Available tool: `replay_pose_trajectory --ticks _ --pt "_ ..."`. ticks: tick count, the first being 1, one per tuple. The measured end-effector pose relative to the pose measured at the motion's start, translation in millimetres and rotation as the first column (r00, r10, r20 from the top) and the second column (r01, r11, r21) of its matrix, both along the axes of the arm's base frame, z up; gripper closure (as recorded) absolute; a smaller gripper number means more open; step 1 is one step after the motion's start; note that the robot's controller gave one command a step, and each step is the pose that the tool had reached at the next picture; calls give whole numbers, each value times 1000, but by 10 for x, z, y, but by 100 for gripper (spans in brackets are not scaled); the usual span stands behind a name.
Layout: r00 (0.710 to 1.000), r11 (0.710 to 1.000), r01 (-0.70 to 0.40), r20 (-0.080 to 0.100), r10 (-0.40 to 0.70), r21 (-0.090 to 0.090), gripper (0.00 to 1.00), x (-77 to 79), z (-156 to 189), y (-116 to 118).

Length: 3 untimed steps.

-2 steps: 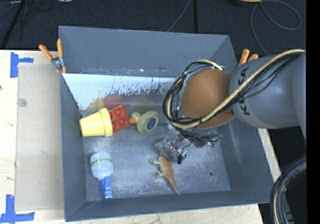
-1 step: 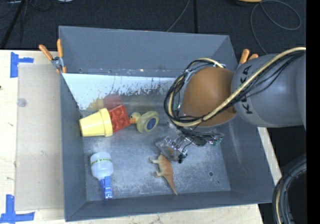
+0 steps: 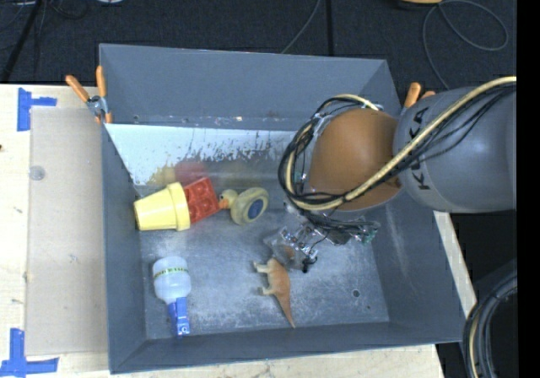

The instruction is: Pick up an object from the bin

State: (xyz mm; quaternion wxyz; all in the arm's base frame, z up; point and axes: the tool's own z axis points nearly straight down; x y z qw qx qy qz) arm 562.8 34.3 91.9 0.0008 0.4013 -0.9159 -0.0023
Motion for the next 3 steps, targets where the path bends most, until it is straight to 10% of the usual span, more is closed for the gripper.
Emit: replay_pose_trajectory --ticks 3 --pt "1000 1000 2 -6 -2 0 100 -15 299 8"
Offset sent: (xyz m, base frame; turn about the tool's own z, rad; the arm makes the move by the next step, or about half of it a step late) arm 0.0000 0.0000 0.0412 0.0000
